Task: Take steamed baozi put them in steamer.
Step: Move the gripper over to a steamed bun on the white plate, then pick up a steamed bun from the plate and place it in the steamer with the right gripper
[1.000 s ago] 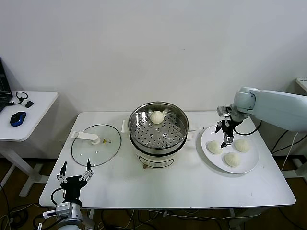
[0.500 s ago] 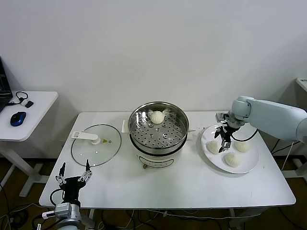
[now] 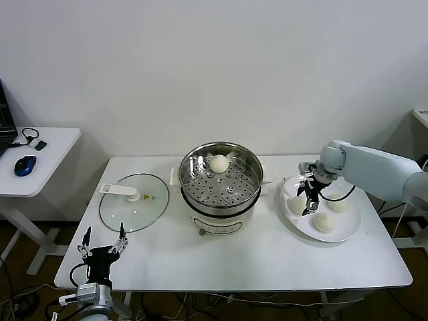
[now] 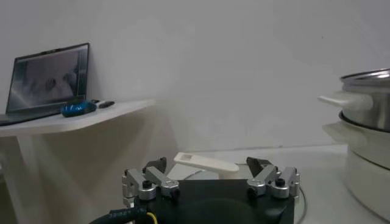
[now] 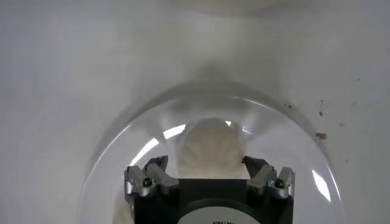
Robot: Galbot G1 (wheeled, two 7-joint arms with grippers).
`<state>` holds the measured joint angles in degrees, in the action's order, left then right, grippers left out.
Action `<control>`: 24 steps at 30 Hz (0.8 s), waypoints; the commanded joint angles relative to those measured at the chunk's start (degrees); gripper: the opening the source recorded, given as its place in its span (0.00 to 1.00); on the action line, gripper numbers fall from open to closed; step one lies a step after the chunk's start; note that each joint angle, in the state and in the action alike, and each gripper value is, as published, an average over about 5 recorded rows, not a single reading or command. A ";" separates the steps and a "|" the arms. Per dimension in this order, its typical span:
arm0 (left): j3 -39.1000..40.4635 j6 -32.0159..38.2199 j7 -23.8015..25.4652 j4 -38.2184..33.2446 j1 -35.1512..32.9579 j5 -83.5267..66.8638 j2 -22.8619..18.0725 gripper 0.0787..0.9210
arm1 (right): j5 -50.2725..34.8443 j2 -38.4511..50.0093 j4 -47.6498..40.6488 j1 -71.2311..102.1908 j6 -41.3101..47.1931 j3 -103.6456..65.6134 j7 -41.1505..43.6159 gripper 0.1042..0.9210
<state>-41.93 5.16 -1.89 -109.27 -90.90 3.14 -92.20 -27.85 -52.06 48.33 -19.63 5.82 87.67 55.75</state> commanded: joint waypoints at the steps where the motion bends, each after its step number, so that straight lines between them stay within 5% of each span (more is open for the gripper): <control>1: -0.02 0.10 0.00 0.13 0.04 0.02 -2.13 0.88 | 1.20 -0.25 -1.56 1.19 -0.81 -1.54 0.10 0.88; 11: 0.06 0.14 -0.03 0.10 0.03 -0.03 -2.09 0.88 | 1.91 -0.37 -1.39 1.42 -0.65 -1.65 0.00 0.84; 20: 0.18 0.12 -0.08 -0.11 -0.08 -0.03 -2.11 0.88 | 2.81 -0.20 -1.04 1.01 -0.45 -1.80 -0.27 0.53; 24: 0.04 0.03 -0.06 -0.37 -0.13 -0.04 -2.15 0.88 | 2.80 0.53 0.94 -1.47 -0.83 -0.75 0.03 0.47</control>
<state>-41.88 5.26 -1.97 -109.53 -91.01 3.10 -92.20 -25.38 -51.71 48.25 -19.57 5.05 86.50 55.81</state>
